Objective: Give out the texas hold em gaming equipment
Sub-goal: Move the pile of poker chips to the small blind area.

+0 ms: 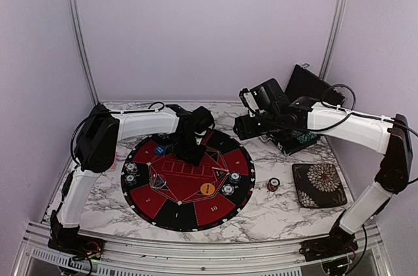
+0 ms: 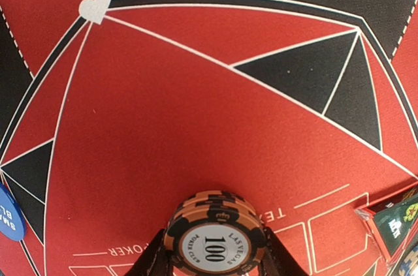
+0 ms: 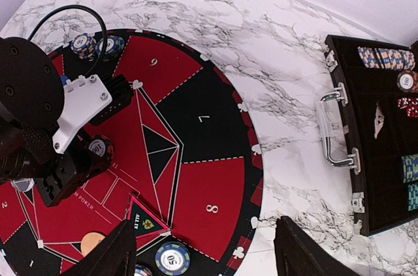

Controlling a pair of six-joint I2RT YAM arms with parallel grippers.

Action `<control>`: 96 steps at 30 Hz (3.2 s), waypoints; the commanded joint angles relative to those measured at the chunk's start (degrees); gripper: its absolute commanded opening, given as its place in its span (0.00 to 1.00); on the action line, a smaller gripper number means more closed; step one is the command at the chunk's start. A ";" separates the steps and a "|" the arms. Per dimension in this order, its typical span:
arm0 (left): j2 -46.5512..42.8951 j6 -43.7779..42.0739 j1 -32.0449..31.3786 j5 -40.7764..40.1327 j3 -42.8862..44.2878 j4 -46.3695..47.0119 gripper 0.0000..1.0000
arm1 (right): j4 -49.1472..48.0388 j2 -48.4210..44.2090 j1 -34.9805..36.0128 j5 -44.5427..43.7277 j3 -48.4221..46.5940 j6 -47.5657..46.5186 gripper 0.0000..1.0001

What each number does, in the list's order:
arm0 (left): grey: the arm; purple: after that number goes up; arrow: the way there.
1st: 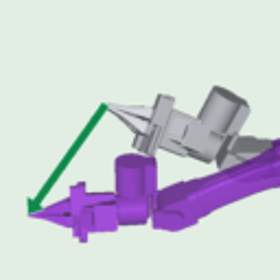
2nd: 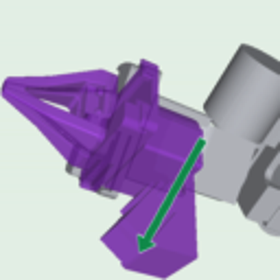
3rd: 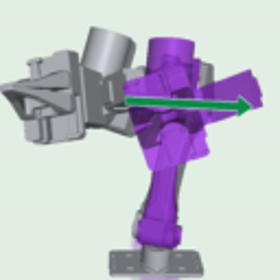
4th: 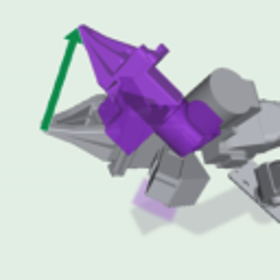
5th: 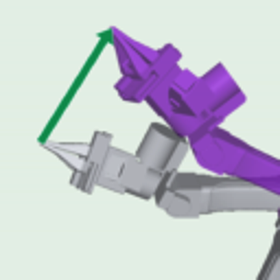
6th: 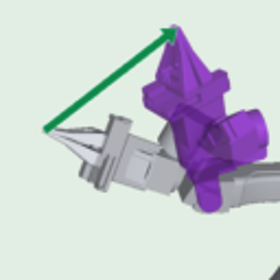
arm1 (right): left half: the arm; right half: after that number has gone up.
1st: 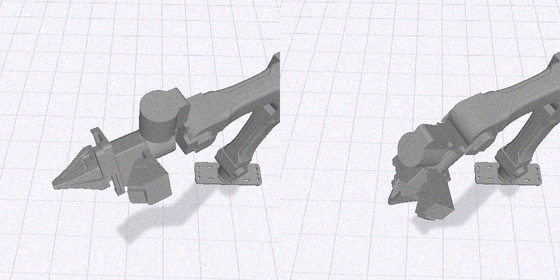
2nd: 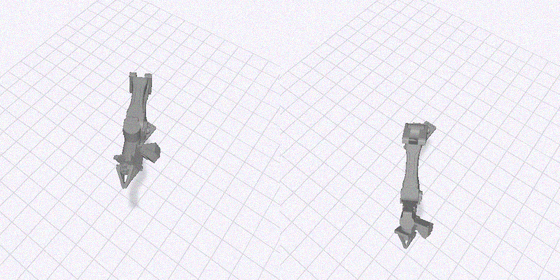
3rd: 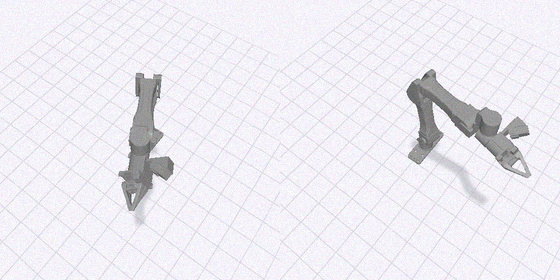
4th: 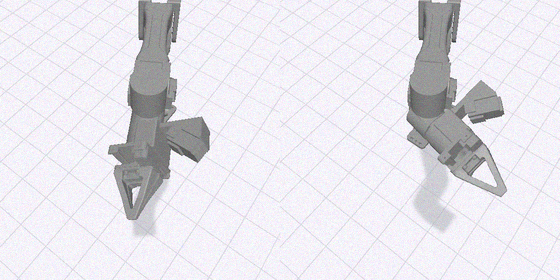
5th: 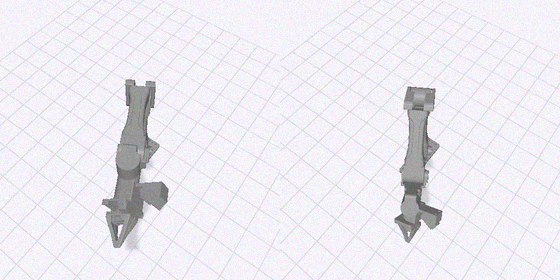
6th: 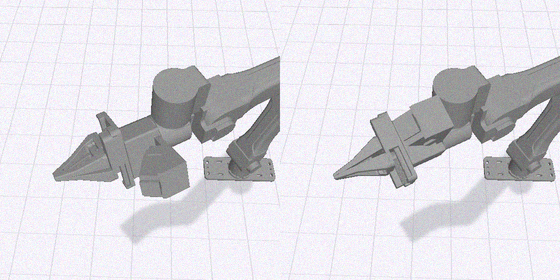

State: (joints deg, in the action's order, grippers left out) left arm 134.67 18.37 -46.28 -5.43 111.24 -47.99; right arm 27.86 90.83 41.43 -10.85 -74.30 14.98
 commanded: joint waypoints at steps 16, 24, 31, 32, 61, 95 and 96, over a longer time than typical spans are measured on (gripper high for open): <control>1.27 -2.50 5.33 -2.59 -1.76 -0.37 0.33 | 0.34 0.39 -0.51 -1.10 -2.60 1.01 0.70; 1.84 -3.39 7.61 -3.74 -1.39 -0.35 0.33 | 0.51 1.10 -0.48 -1.09 -3.37 0.94 0.70; 2.89 -4.94 9.63 -4.58 0.20 -0.35 0.33 | 0.88 1.71 -0.49 -1.22 -4.01 0.85 0.70; 3.00 -5.11 9.90 -4.69 0.45 -0.35 0.33 | 0.84 1.86 -0.55 -1.22 -4.12 0.87 0.70; 4.90 -7.88 15.58 -6.18 3.46 -0.88 0.33 | 1.66 2.27 -0.56 -1.09 -5.24 1.28 0.70; 0.57 -7.04 15.70 -5.76 -0.49 -0.81 0.37 | 1.50 2.12 -0.55 -0.30 -4.45 1.98 0.70; 0.52 -7.03 15.70 -5.84 -0.64 -0.78 0.37 | 1.43 2.13 -0.55 -0.31 -4.40 2.00 0.70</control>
State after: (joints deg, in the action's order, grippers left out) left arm 135.94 11.33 -31.73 -8.23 112.62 -45.23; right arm 29.21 92.79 41.32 -11.20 -77.10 16.29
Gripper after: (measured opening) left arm 0.405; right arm 0.696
